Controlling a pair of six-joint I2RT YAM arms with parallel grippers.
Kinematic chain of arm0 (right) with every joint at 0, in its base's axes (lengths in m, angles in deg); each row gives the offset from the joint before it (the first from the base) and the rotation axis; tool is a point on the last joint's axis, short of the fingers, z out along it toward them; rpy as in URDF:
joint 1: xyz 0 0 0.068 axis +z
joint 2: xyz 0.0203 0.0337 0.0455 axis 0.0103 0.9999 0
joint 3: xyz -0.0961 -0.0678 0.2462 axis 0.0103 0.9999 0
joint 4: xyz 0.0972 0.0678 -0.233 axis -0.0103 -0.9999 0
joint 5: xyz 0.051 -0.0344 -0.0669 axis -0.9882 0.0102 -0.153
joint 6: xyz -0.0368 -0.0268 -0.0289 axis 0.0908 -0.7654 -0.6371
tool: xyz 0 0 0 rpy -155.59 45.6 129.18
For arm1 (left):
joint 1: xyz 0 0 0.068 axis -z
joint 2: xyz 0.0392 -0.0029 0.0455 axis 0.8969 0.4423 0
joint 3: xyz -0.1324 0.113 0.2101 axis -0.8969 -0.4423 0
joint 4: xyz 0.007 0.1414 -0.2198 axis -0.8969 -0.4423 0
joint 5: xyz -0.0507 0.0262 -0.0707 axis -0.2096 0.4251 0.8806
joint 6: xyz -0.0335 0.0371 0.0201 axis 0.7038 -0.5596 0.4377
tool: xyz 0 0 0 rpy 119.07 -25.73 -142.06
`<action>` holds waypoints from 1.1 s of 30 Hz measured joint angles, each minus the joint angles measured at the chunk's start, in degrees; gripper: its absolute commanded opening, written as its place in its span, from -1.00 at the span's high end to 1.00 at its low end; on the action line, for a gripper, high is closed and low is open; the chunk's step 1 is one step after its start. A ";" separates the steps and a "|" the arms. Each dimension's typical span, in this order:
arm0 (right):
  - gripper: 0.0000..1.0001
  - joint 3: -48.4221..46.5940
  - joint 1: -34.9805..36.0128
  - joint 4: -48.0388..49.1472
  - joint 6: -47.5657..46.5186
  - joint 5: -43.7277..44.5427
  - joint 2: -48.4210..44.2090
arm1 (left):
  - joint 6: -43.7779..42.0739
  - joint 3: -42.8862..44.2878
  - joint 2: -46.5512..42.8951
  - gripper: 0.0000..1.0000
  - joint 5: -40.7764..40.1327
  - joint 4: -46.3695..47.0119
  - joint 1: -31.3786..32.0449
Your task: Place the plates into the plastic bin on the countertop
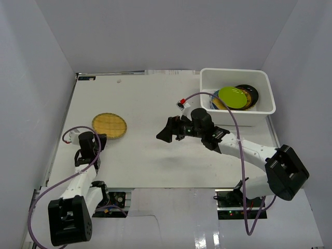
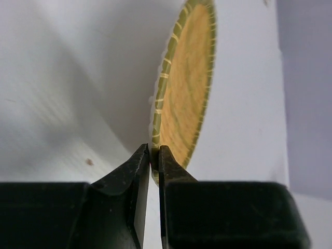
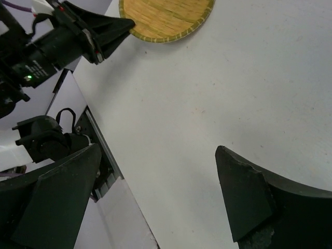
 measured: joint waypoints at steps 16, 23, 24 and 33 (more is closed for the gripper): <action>-0.80 -4.31 1.03 2.99 4.85 4.96 13.35 | -3.04 -0.31 -6.71 1.00 42.42 7.41 0.09; -0.55 -5.46 1.03 2.69 4.90 7.37 14.38 | -0.46 1.14 -2.97 1.00 56.87 16.68 0.09; -0.37 -5.57 1.03 2.67 4.83 7.74 14.21 | -0.04 1.51 -1.81 1.00 58.62 17.94 0.09; 0.85 -5.73 0.76 5.25 7.93 10.54 5.07 | -1.03 5.88 5.18 -0.96 67.98 19.23 -0.22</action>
